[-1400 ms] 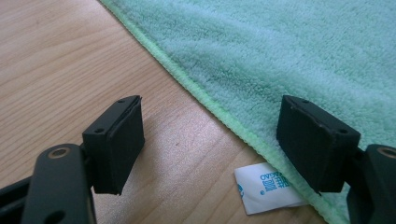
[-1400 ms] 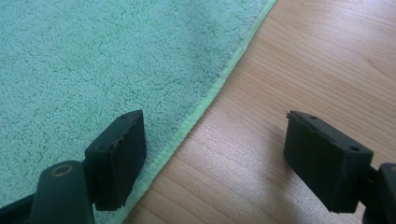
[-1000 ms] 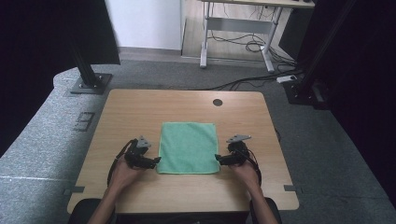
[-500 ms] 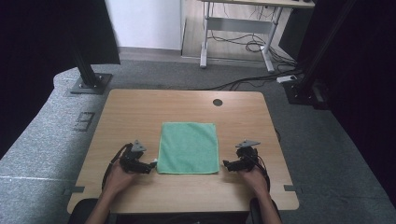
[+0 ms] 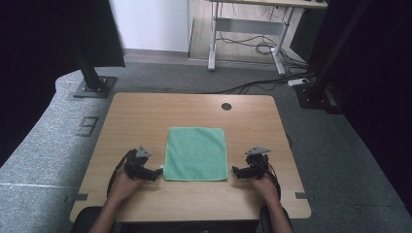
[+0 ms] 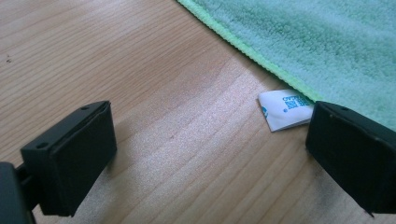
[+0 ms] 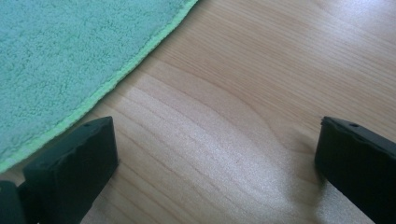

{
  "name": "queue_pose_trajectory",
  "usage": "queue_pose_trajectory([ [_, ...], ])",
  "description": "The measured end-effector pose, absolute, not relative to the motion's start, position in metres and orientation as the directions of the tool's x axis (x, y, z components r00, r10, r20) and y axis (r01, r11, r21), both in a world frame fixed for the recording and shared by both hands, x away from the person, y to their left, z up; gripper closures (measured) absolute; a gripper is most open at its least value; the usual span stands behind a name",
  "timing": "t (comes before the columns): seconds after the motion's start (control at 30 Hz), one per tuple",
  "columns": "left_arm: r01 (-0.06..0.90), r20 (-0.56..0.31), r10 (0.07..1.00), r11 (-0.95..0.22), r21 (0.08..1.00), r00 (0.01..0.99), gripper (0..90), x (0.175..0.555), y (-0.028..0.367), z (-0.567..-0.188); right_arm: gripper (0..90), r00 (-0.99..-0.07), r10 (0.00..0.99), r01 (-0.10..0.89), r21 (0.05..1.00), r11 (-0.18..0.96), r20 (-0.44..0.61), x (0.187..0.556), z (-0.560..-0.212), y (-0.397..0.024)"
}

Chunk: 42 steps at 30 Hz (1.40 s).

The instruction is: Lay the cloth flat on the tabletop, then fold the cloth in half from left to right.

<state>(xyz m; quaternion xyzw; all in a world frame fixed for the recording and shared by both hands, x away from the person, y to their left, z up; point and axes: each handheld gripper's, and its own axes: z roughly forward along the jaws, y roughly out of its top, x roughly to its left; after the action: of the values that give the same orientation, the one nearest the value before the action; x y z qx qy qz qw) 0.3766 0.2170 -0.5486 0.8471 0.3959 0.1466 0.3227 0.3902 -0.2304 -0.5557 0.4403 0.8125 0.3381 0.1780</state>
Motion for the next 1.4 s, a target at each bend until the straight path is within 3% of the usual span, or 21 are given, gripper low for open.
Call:
queue_pose_trajectory([
  [1.1, 0.587, 0.004, 0.77, -0.49, 0.645, 0.638, 0.0, 0.383, 0.215, -0.546, 0.0, -0.543, 0.839, 0.603, 0.703, 0.376, 0.017, 0.391, -0.554, -0.229],
  [1.4, 0.538, 0.027, 0.768, -0.473, 0.697, 0.64, 0.0, 0.399, 0.197, -0.531, 0.0, -0.563, 0.826, 0.578, 0.735, 0.355, 0.044, 0.384, -0.543, -0.218],
])
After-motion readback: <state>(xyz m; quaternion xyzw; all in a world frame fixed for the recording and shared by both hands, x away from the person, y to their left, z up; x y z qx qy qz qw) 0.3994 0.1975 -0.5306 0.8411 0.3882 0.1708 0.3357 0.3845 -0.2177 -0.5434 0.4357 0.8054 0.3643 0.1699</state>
